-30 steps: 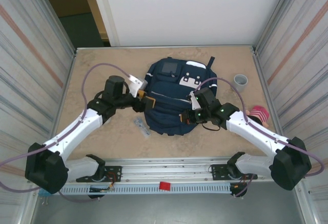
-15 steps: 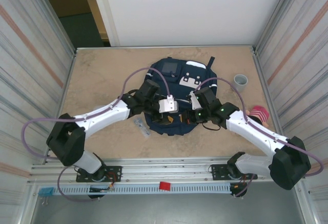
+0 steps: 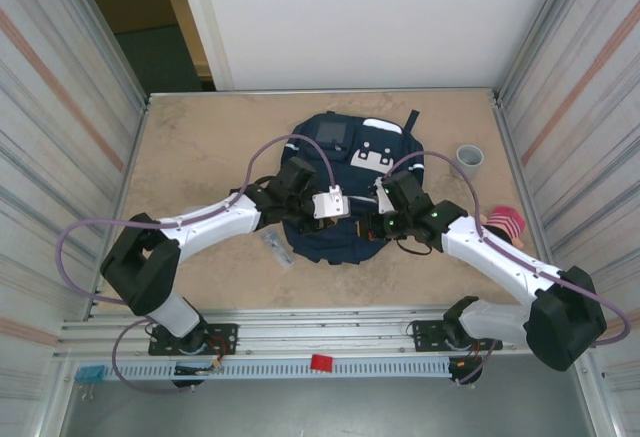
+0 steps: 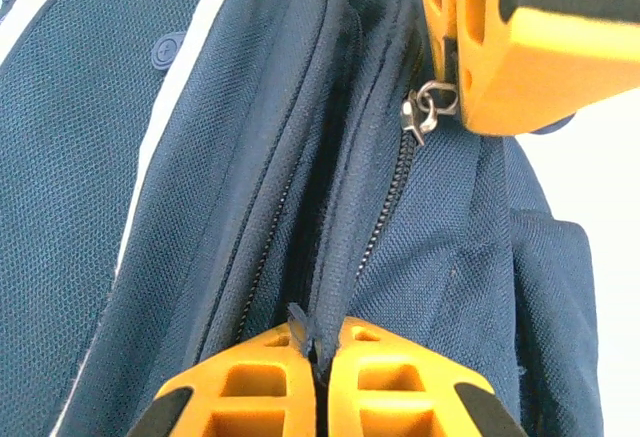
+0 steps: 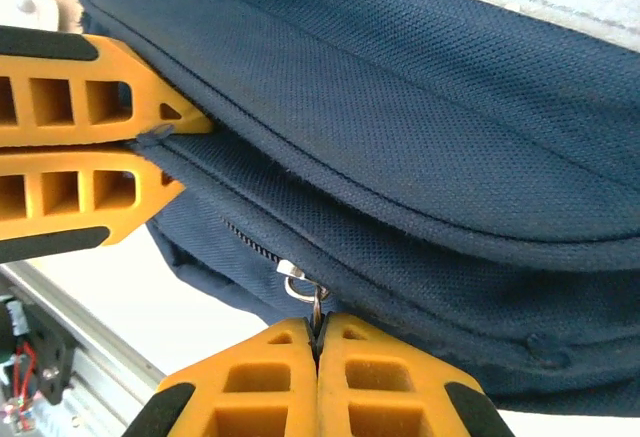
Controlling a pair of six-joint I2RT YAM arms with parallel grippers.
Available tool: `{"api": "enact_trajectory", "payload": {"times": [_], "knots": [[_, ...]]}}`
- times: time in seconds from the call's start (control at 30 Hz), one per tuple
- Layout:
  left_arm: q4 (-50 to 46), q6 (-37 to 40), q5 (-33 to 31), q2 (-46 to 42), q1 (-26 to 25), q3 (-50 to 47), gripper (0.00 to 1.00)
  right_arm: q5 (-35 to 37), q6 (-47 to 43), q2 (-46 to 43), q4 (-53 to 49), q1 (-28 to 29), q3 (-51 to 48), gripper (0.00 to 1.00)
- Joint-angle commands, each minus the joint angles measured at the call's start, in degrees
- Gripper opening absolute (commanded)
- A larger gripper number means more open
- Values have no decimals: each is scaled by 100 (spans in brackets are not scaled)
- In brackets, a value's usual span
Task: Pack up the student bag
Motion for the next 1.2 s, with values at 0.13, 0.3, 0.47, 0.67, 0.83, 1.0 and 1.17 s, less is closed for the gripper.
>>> {"api": "enact_trajectory", "payload": {"times": [0.13,0.3,0.47,0.67,0.83,1.0,1.17], "knots": [[541,-964,691,-260,69,-127,0,720,244,128,630,150,-310,23],[633,-1050,746,-331,100,-165,0,1126,353,82,699,172,-419,21],[551,-1024,421,-442,223,-229,0,1486,344,-232,301,73,-454,0],[264,-876,4,-703,579,-443,0,1355,3,-1019,-441,-678,-638,0],[-20,-555,-345,-970,672,-612,0,442,-380,-1289,-441,-1335,-750,0],[-386,-515,260,-1275,635,-522,31,-620,-454,-1177,167,-1330,-735,0],[-347,-743,57,-1288,-14,-140,62,-872,-465,-1128,325,-1224,-657,0]]}}
